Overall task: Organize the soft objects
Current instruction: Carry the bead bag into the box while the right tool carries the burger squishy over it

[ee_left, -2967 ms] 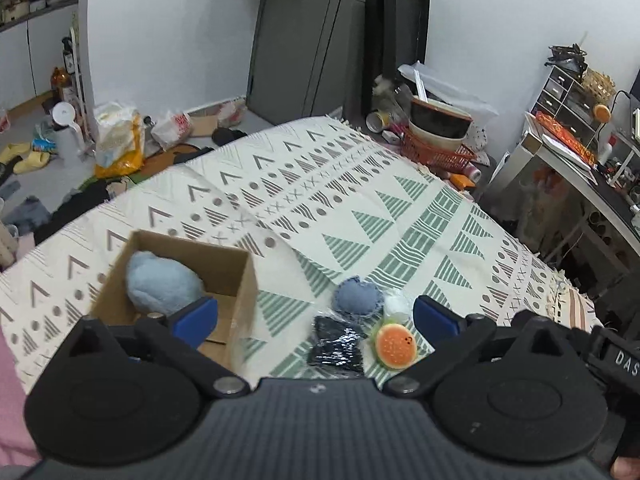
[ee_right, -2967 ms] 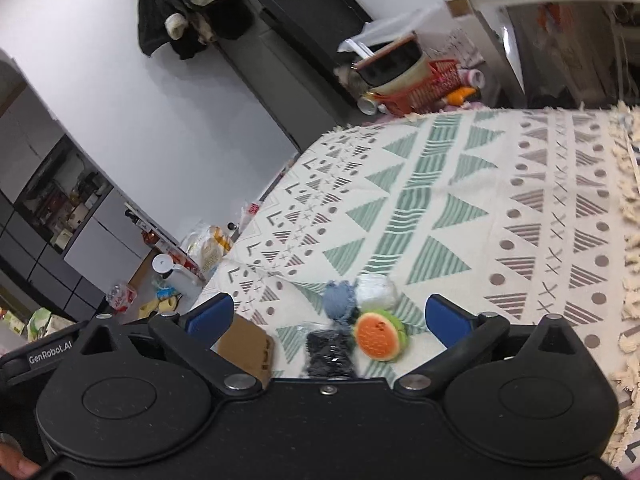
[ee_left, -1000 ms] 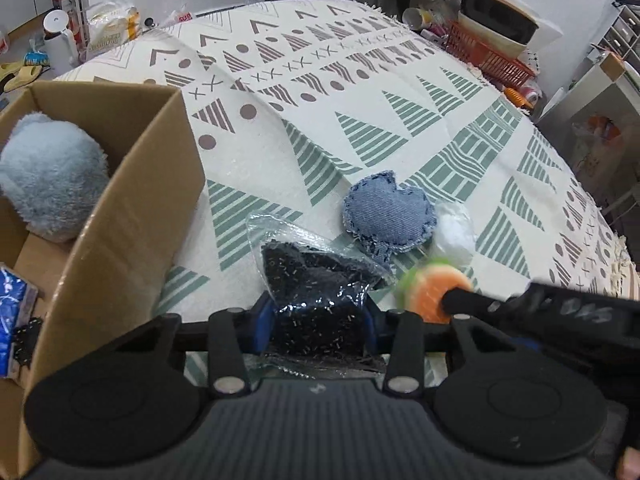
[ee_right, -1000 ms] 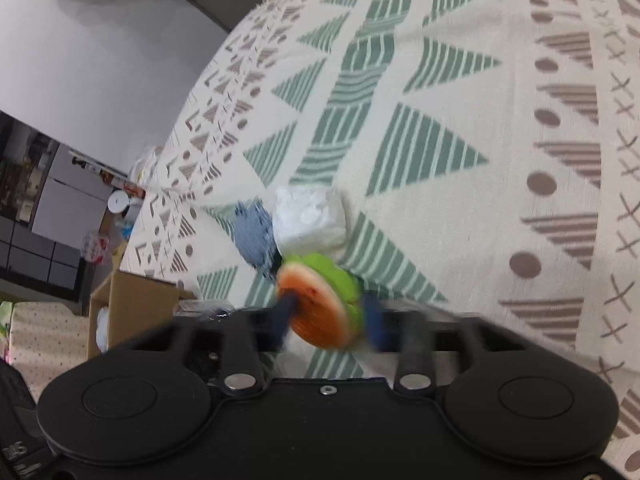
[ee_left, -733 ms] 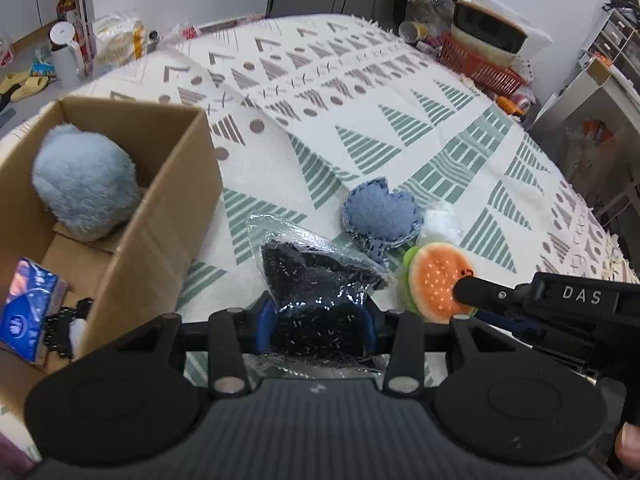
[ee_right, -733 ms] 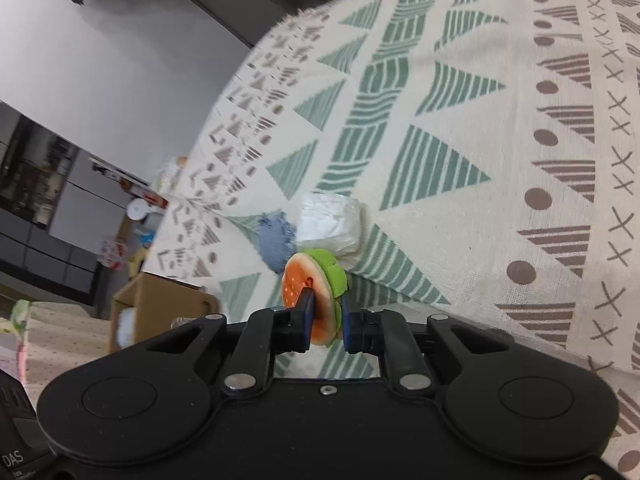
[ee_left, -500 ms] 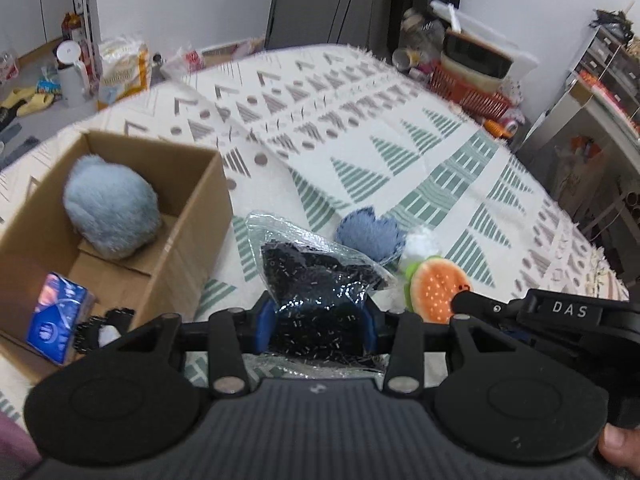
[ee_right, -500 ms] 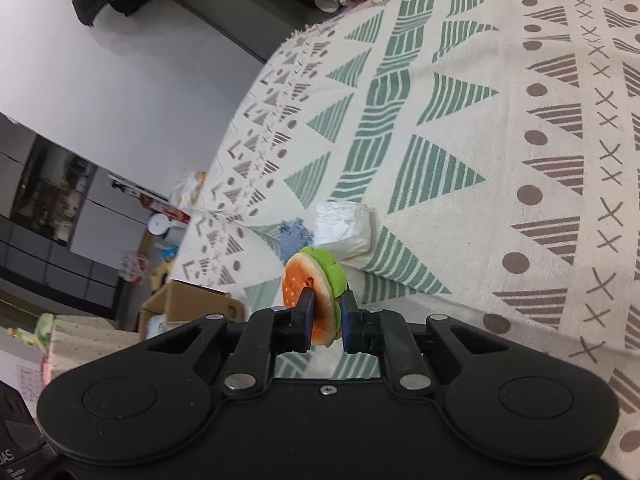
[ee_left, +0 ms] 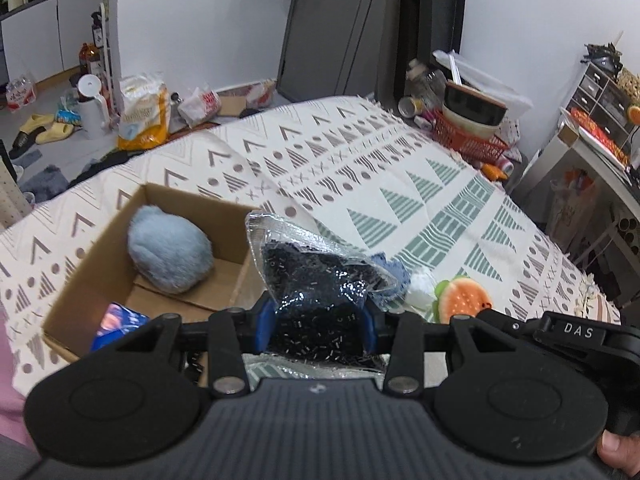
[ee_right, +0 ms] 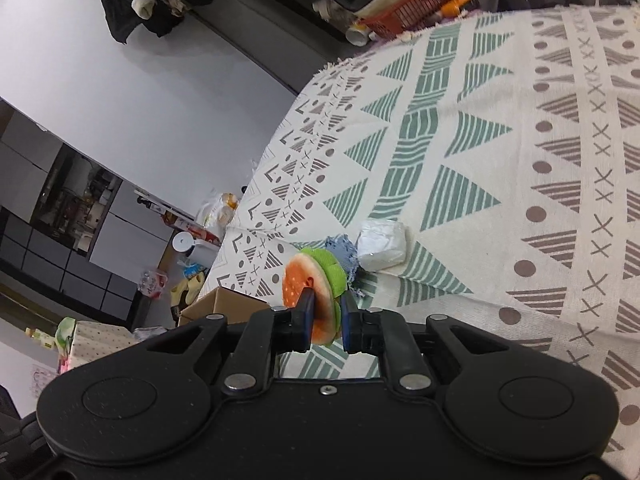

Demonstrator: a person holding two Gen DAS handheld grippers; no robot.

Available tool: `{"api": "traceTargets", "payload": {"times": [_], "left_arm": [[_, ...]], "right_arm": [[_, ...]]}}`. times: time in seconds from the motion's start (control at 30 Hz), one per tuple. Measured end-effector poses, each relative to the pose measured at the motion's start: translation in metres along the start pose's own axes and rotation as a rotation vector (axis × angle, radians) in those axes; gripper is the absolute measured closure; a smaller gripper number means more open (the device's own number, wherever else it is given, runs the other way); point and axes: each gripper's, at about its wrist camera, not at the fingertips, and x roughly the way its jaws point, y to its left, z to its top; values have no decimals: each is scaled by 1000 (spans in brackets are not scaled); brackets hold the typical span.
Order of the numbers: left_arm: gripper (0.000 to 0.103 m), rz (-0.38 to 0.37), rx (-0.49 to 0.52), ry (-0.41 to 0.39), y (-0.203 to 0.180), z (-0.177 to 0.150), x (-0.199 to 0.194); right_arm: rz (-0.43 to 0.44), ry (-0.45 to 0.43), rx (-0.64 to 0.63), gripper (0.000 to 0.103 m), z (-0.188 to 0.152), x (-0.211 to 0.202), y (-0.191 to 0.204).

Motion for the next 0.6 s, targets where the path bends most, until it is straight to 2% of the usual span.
{"api": "traceTargets", "payload": {"times": [0.27, 0.6], "left_arm": [[61, 21, -26, -25, 26, 8, -15], [61, 40, -70, -23, 64, 15, -12]], "right_arm": [[-16, -39, -72, 89, -10, -5, 29], [-44, -64, -171, 89, -29, 3, 69]]}}
